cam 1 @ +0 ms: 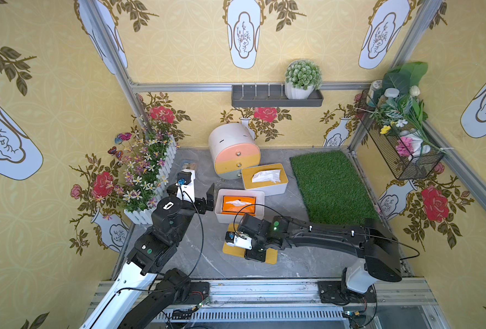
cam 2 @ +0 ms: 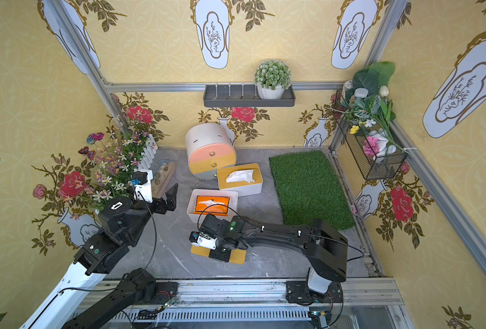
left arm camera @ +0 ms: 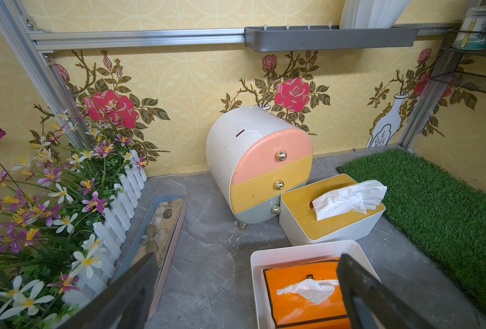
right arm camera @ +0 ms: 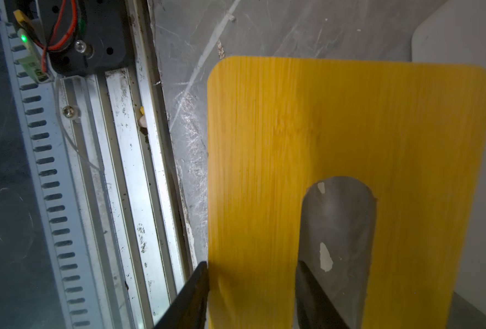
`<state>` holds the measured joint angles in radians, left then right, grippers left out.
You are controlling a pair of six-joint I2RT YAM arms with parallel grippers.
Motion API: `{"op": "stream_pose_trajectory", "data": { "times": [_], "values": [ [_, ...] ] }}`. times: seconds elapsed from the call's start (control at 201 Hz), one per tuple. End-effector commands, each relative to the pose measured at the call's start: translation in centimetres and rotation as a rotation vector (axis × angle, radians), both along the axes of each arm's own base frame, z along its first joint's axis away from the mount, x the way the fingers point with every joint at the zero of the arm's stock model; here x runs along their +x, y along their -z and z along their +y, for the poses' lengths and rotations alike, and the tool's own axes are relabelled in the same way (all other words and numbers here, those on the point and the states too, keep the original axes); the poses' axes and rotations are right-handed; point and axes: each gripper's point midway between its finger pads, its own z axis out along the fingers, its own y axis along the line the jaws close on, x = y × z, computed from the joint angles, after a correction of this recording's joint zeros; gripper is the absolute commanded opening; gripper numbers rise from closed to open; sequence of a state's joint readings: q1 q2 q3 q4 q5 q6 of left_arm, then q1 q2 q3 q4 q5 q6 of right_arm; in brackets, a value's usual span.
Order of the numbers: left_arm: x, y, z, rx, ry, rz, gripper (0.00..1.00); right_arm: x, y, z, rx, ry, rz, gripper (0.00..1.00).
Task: Put the tissue paper into the tissue box
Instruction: Pick up the box lid from the center of the board.
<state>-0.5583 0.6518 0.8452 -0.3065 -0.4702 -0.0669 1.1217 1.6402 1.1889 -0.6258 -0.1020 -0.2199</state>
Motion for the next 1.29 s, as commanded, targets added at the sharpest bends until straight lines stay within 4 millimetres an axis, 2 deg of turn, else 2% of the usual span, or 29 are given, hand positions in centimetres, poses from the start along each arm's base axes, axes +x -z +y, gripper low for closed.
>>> {"op": "stream_pose_trajectory", "data": {
  "times": [0.0,0.05,0.07,0.159,0.324,0.329,0.408,0.548,0.672,0.787,0.896,1.289],
  "values": [
    [0.1,-0.5,-0.2,-0.011,0.007,-0.017,1.0,-0.2,-1.2,-0.2,0.048,0.018,-0.004,0.22],
    [0.1,-0.4,-0.2,-0.014,0.008,-0.013,1.0,-0.2,-1.9,-0.2,0.07,0.022,-0.012,0.22],
    [0.1,-0.4,-0.3,-0.016,0.011,-0.009,1.0,-0.4,-1.4,-0.8,0.058,0.025,-0.006,0.22],
    [0.2,0.0,-0.7,-0.043,0.021,0.036,1.0,-0.7,-2.0,-1.2,0.082,0.029,-0.011,0.22],
    [-0.7,3.6,-2.6,-0.119,0.097,0.286,1.0,-0.7,-2.6,-2.2,0.105,0.039,-0.027,0.22],
    [-0.5,3.7,-2.1,-0.126,0.079,0.291,1.0,-0.7,-2.7,-2.2,0.106,0.04,-0.028,0.22],
    [-1.3,5.9,-2.7,-0.193,0.122,0.447,1.0,-0.7,-2.9,-2.6,0.114,0.043,-0.033,0.22],
    [-3.0,8.8,-3.9,-0.414,0.24,0.666,1.0,-0.7,-3.4,-3.4,0.129,0.05,-0.047,0.22],
    [-4.3,9.6,-5.8,-0.638,0.402,0.791,0.97,-0.7,-3.6,-3.9,0.142,0.055,-0.053,0.22],
    [-5.5,10.1,-7.8,-0.756,0.552,0.893,0.91,-0.8,-3.6,-4.3,0.146,0.059,-0.054,0.21],
    [-6.2,10.7,-8.5,-0.774,0.621,0.942,0.83,-0.7,-3.7,-4.5,0.148,0.061,-0.058,0.21],
    [-8.4,14.8,-9.6,-0.729,0.663,1.123,0.72,-0.5,-3.5,-4.5,0.14,0.071,-0.063,0.21]
  ]
}}
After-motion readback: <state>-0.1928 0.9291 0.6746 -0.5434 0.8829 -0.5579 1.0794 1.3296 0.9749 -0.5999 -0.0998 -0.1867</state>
